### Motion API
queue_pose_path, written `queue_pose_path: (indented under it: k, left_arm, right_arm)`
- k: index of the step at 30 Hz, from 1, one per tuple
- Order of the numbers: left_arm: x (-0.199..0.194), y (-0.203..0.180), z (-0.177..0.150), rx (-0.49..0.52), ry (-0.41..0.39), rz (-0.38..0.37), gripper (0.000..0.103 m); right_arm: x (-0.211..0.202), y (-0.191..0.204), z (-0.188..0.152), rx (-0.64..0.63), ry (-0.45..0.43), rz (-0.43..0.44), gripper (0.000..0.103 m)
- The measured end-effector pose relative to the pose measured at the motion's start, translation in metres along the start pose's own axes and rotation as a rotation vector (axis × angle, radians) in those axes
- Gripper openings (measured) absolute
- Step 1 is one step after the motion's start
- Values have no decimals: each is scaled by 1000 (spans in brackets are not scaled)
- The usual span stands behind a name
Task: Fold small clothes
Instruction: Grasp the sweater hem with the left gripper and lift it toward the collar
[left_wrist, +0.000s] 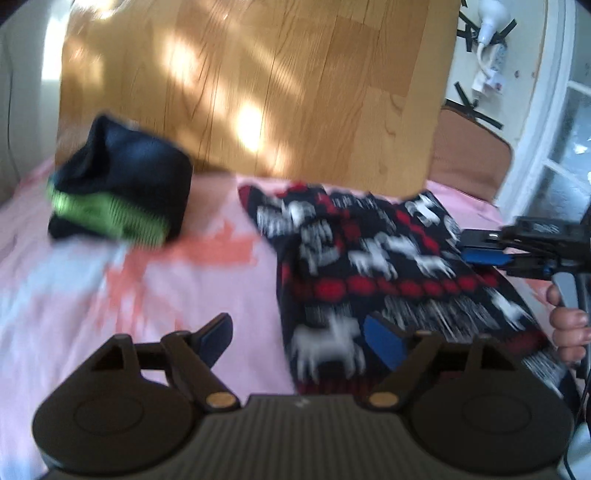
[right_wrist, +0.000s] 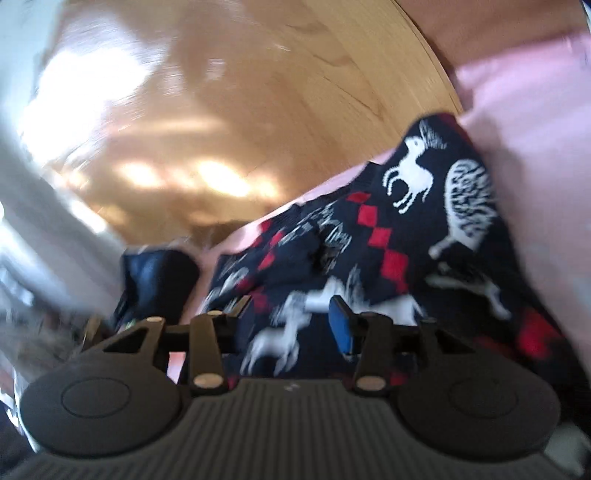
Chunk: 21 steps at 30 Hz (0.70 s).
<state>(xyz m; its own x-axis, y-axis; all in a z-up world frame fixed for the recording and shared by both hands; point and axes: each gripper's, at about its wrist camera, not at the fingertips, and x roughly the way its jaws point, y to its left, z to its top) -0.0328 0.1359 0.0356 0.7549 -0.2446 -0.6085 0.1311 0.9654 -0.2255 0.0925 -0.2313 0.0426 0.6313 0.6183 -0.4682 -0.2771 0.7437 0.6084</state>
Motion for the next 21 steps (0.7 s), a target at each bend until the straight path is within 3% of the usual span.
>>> queue_pose_path:
  k: [2, 6, 11, 13, 15, 17, 21]
  left_arm:
    - [-18, 8, -15, -35, 16, -47, 82]
    - [-51, 10, -41, -88, 18, -157, 101]
    - [-50, -18, -59, -20, 95, -155, 101]
    - [-41, -25, -64, -10, 152, -162, 92]
    - [-38, -29, -70, -6, 188, -169, 58]
    - [-37, -35, -76, 16, 246, -218, 11]
    - [-53, -27, -73, -39, 246, -289, 11]
  right_arm:
    - [-37, 2, -21, -73, 3, 16, 48]
    - [-100, -7, -74, -164, -11, 37, 49]
    - [-148, -46, -109, -98, -96, -40, 50]
    - [-167, -62, -115, -55, -128, -91, 50]
    - [-181, -72, -119, -46, -147, -152, 50]
    - [-192, -78, -126, -58, -138, -213, 50]
    - [-198, -85, -146, -61, -48, -231, 47]
